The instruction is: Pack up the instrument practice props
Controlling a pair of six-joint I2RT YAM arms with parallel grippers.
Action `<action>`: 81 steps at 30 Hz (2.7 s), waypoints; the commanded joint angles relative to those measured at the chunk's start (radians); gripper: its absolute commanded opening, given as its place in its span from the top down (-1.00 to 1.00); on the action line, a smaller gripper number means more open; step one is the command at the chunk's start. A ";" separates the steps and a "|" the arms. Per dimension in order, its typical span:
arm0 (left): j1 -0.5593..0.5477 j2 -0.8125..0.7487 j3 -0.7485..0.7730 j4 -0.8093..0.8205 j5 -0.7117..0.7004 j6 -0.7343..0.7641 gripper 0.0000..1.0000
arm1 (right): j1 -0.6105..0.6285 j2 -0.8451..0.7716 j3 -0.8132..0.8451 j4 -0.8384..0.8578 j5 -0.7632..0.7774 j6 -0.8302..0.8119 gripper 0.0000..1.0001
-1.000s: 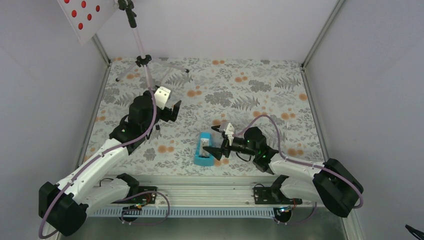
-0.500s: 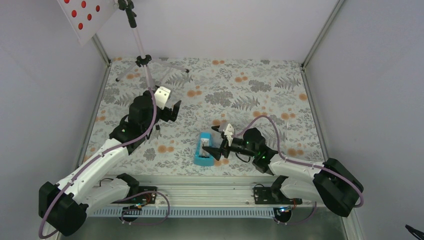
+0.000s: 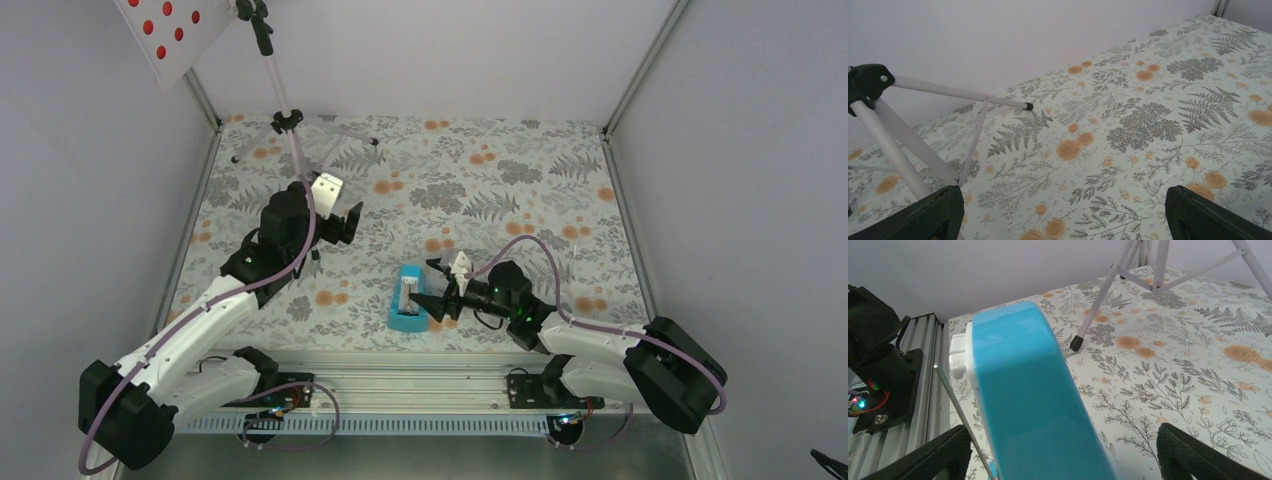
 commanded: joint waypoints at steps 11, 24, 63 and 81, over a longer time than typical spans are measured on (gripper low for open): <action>0.006 0.010 0.031 -0.008 -0.011 -0.003 -1.00 | 0.013 -0.013 -0.020 0.059 0.026 0.013 -0.52; 0.006 0.014 0.032 -0.009 -0.010 -0.005 -1.00 | 0.013 -0.030 -0.053 0.064 0.025 0.034 -0.38; 0.006 0.008 0.035 -0.013 -0.008 -0.005 -1.00 | 0.012 0.032 0.049 -0.075 0.048 0.103 -0.18; 0.006 0.008 0.035 -0.015 -0.006 -0.004 -1.00 | 0.012 0.074 0.125 -0.166 0.072 0.132 -0.30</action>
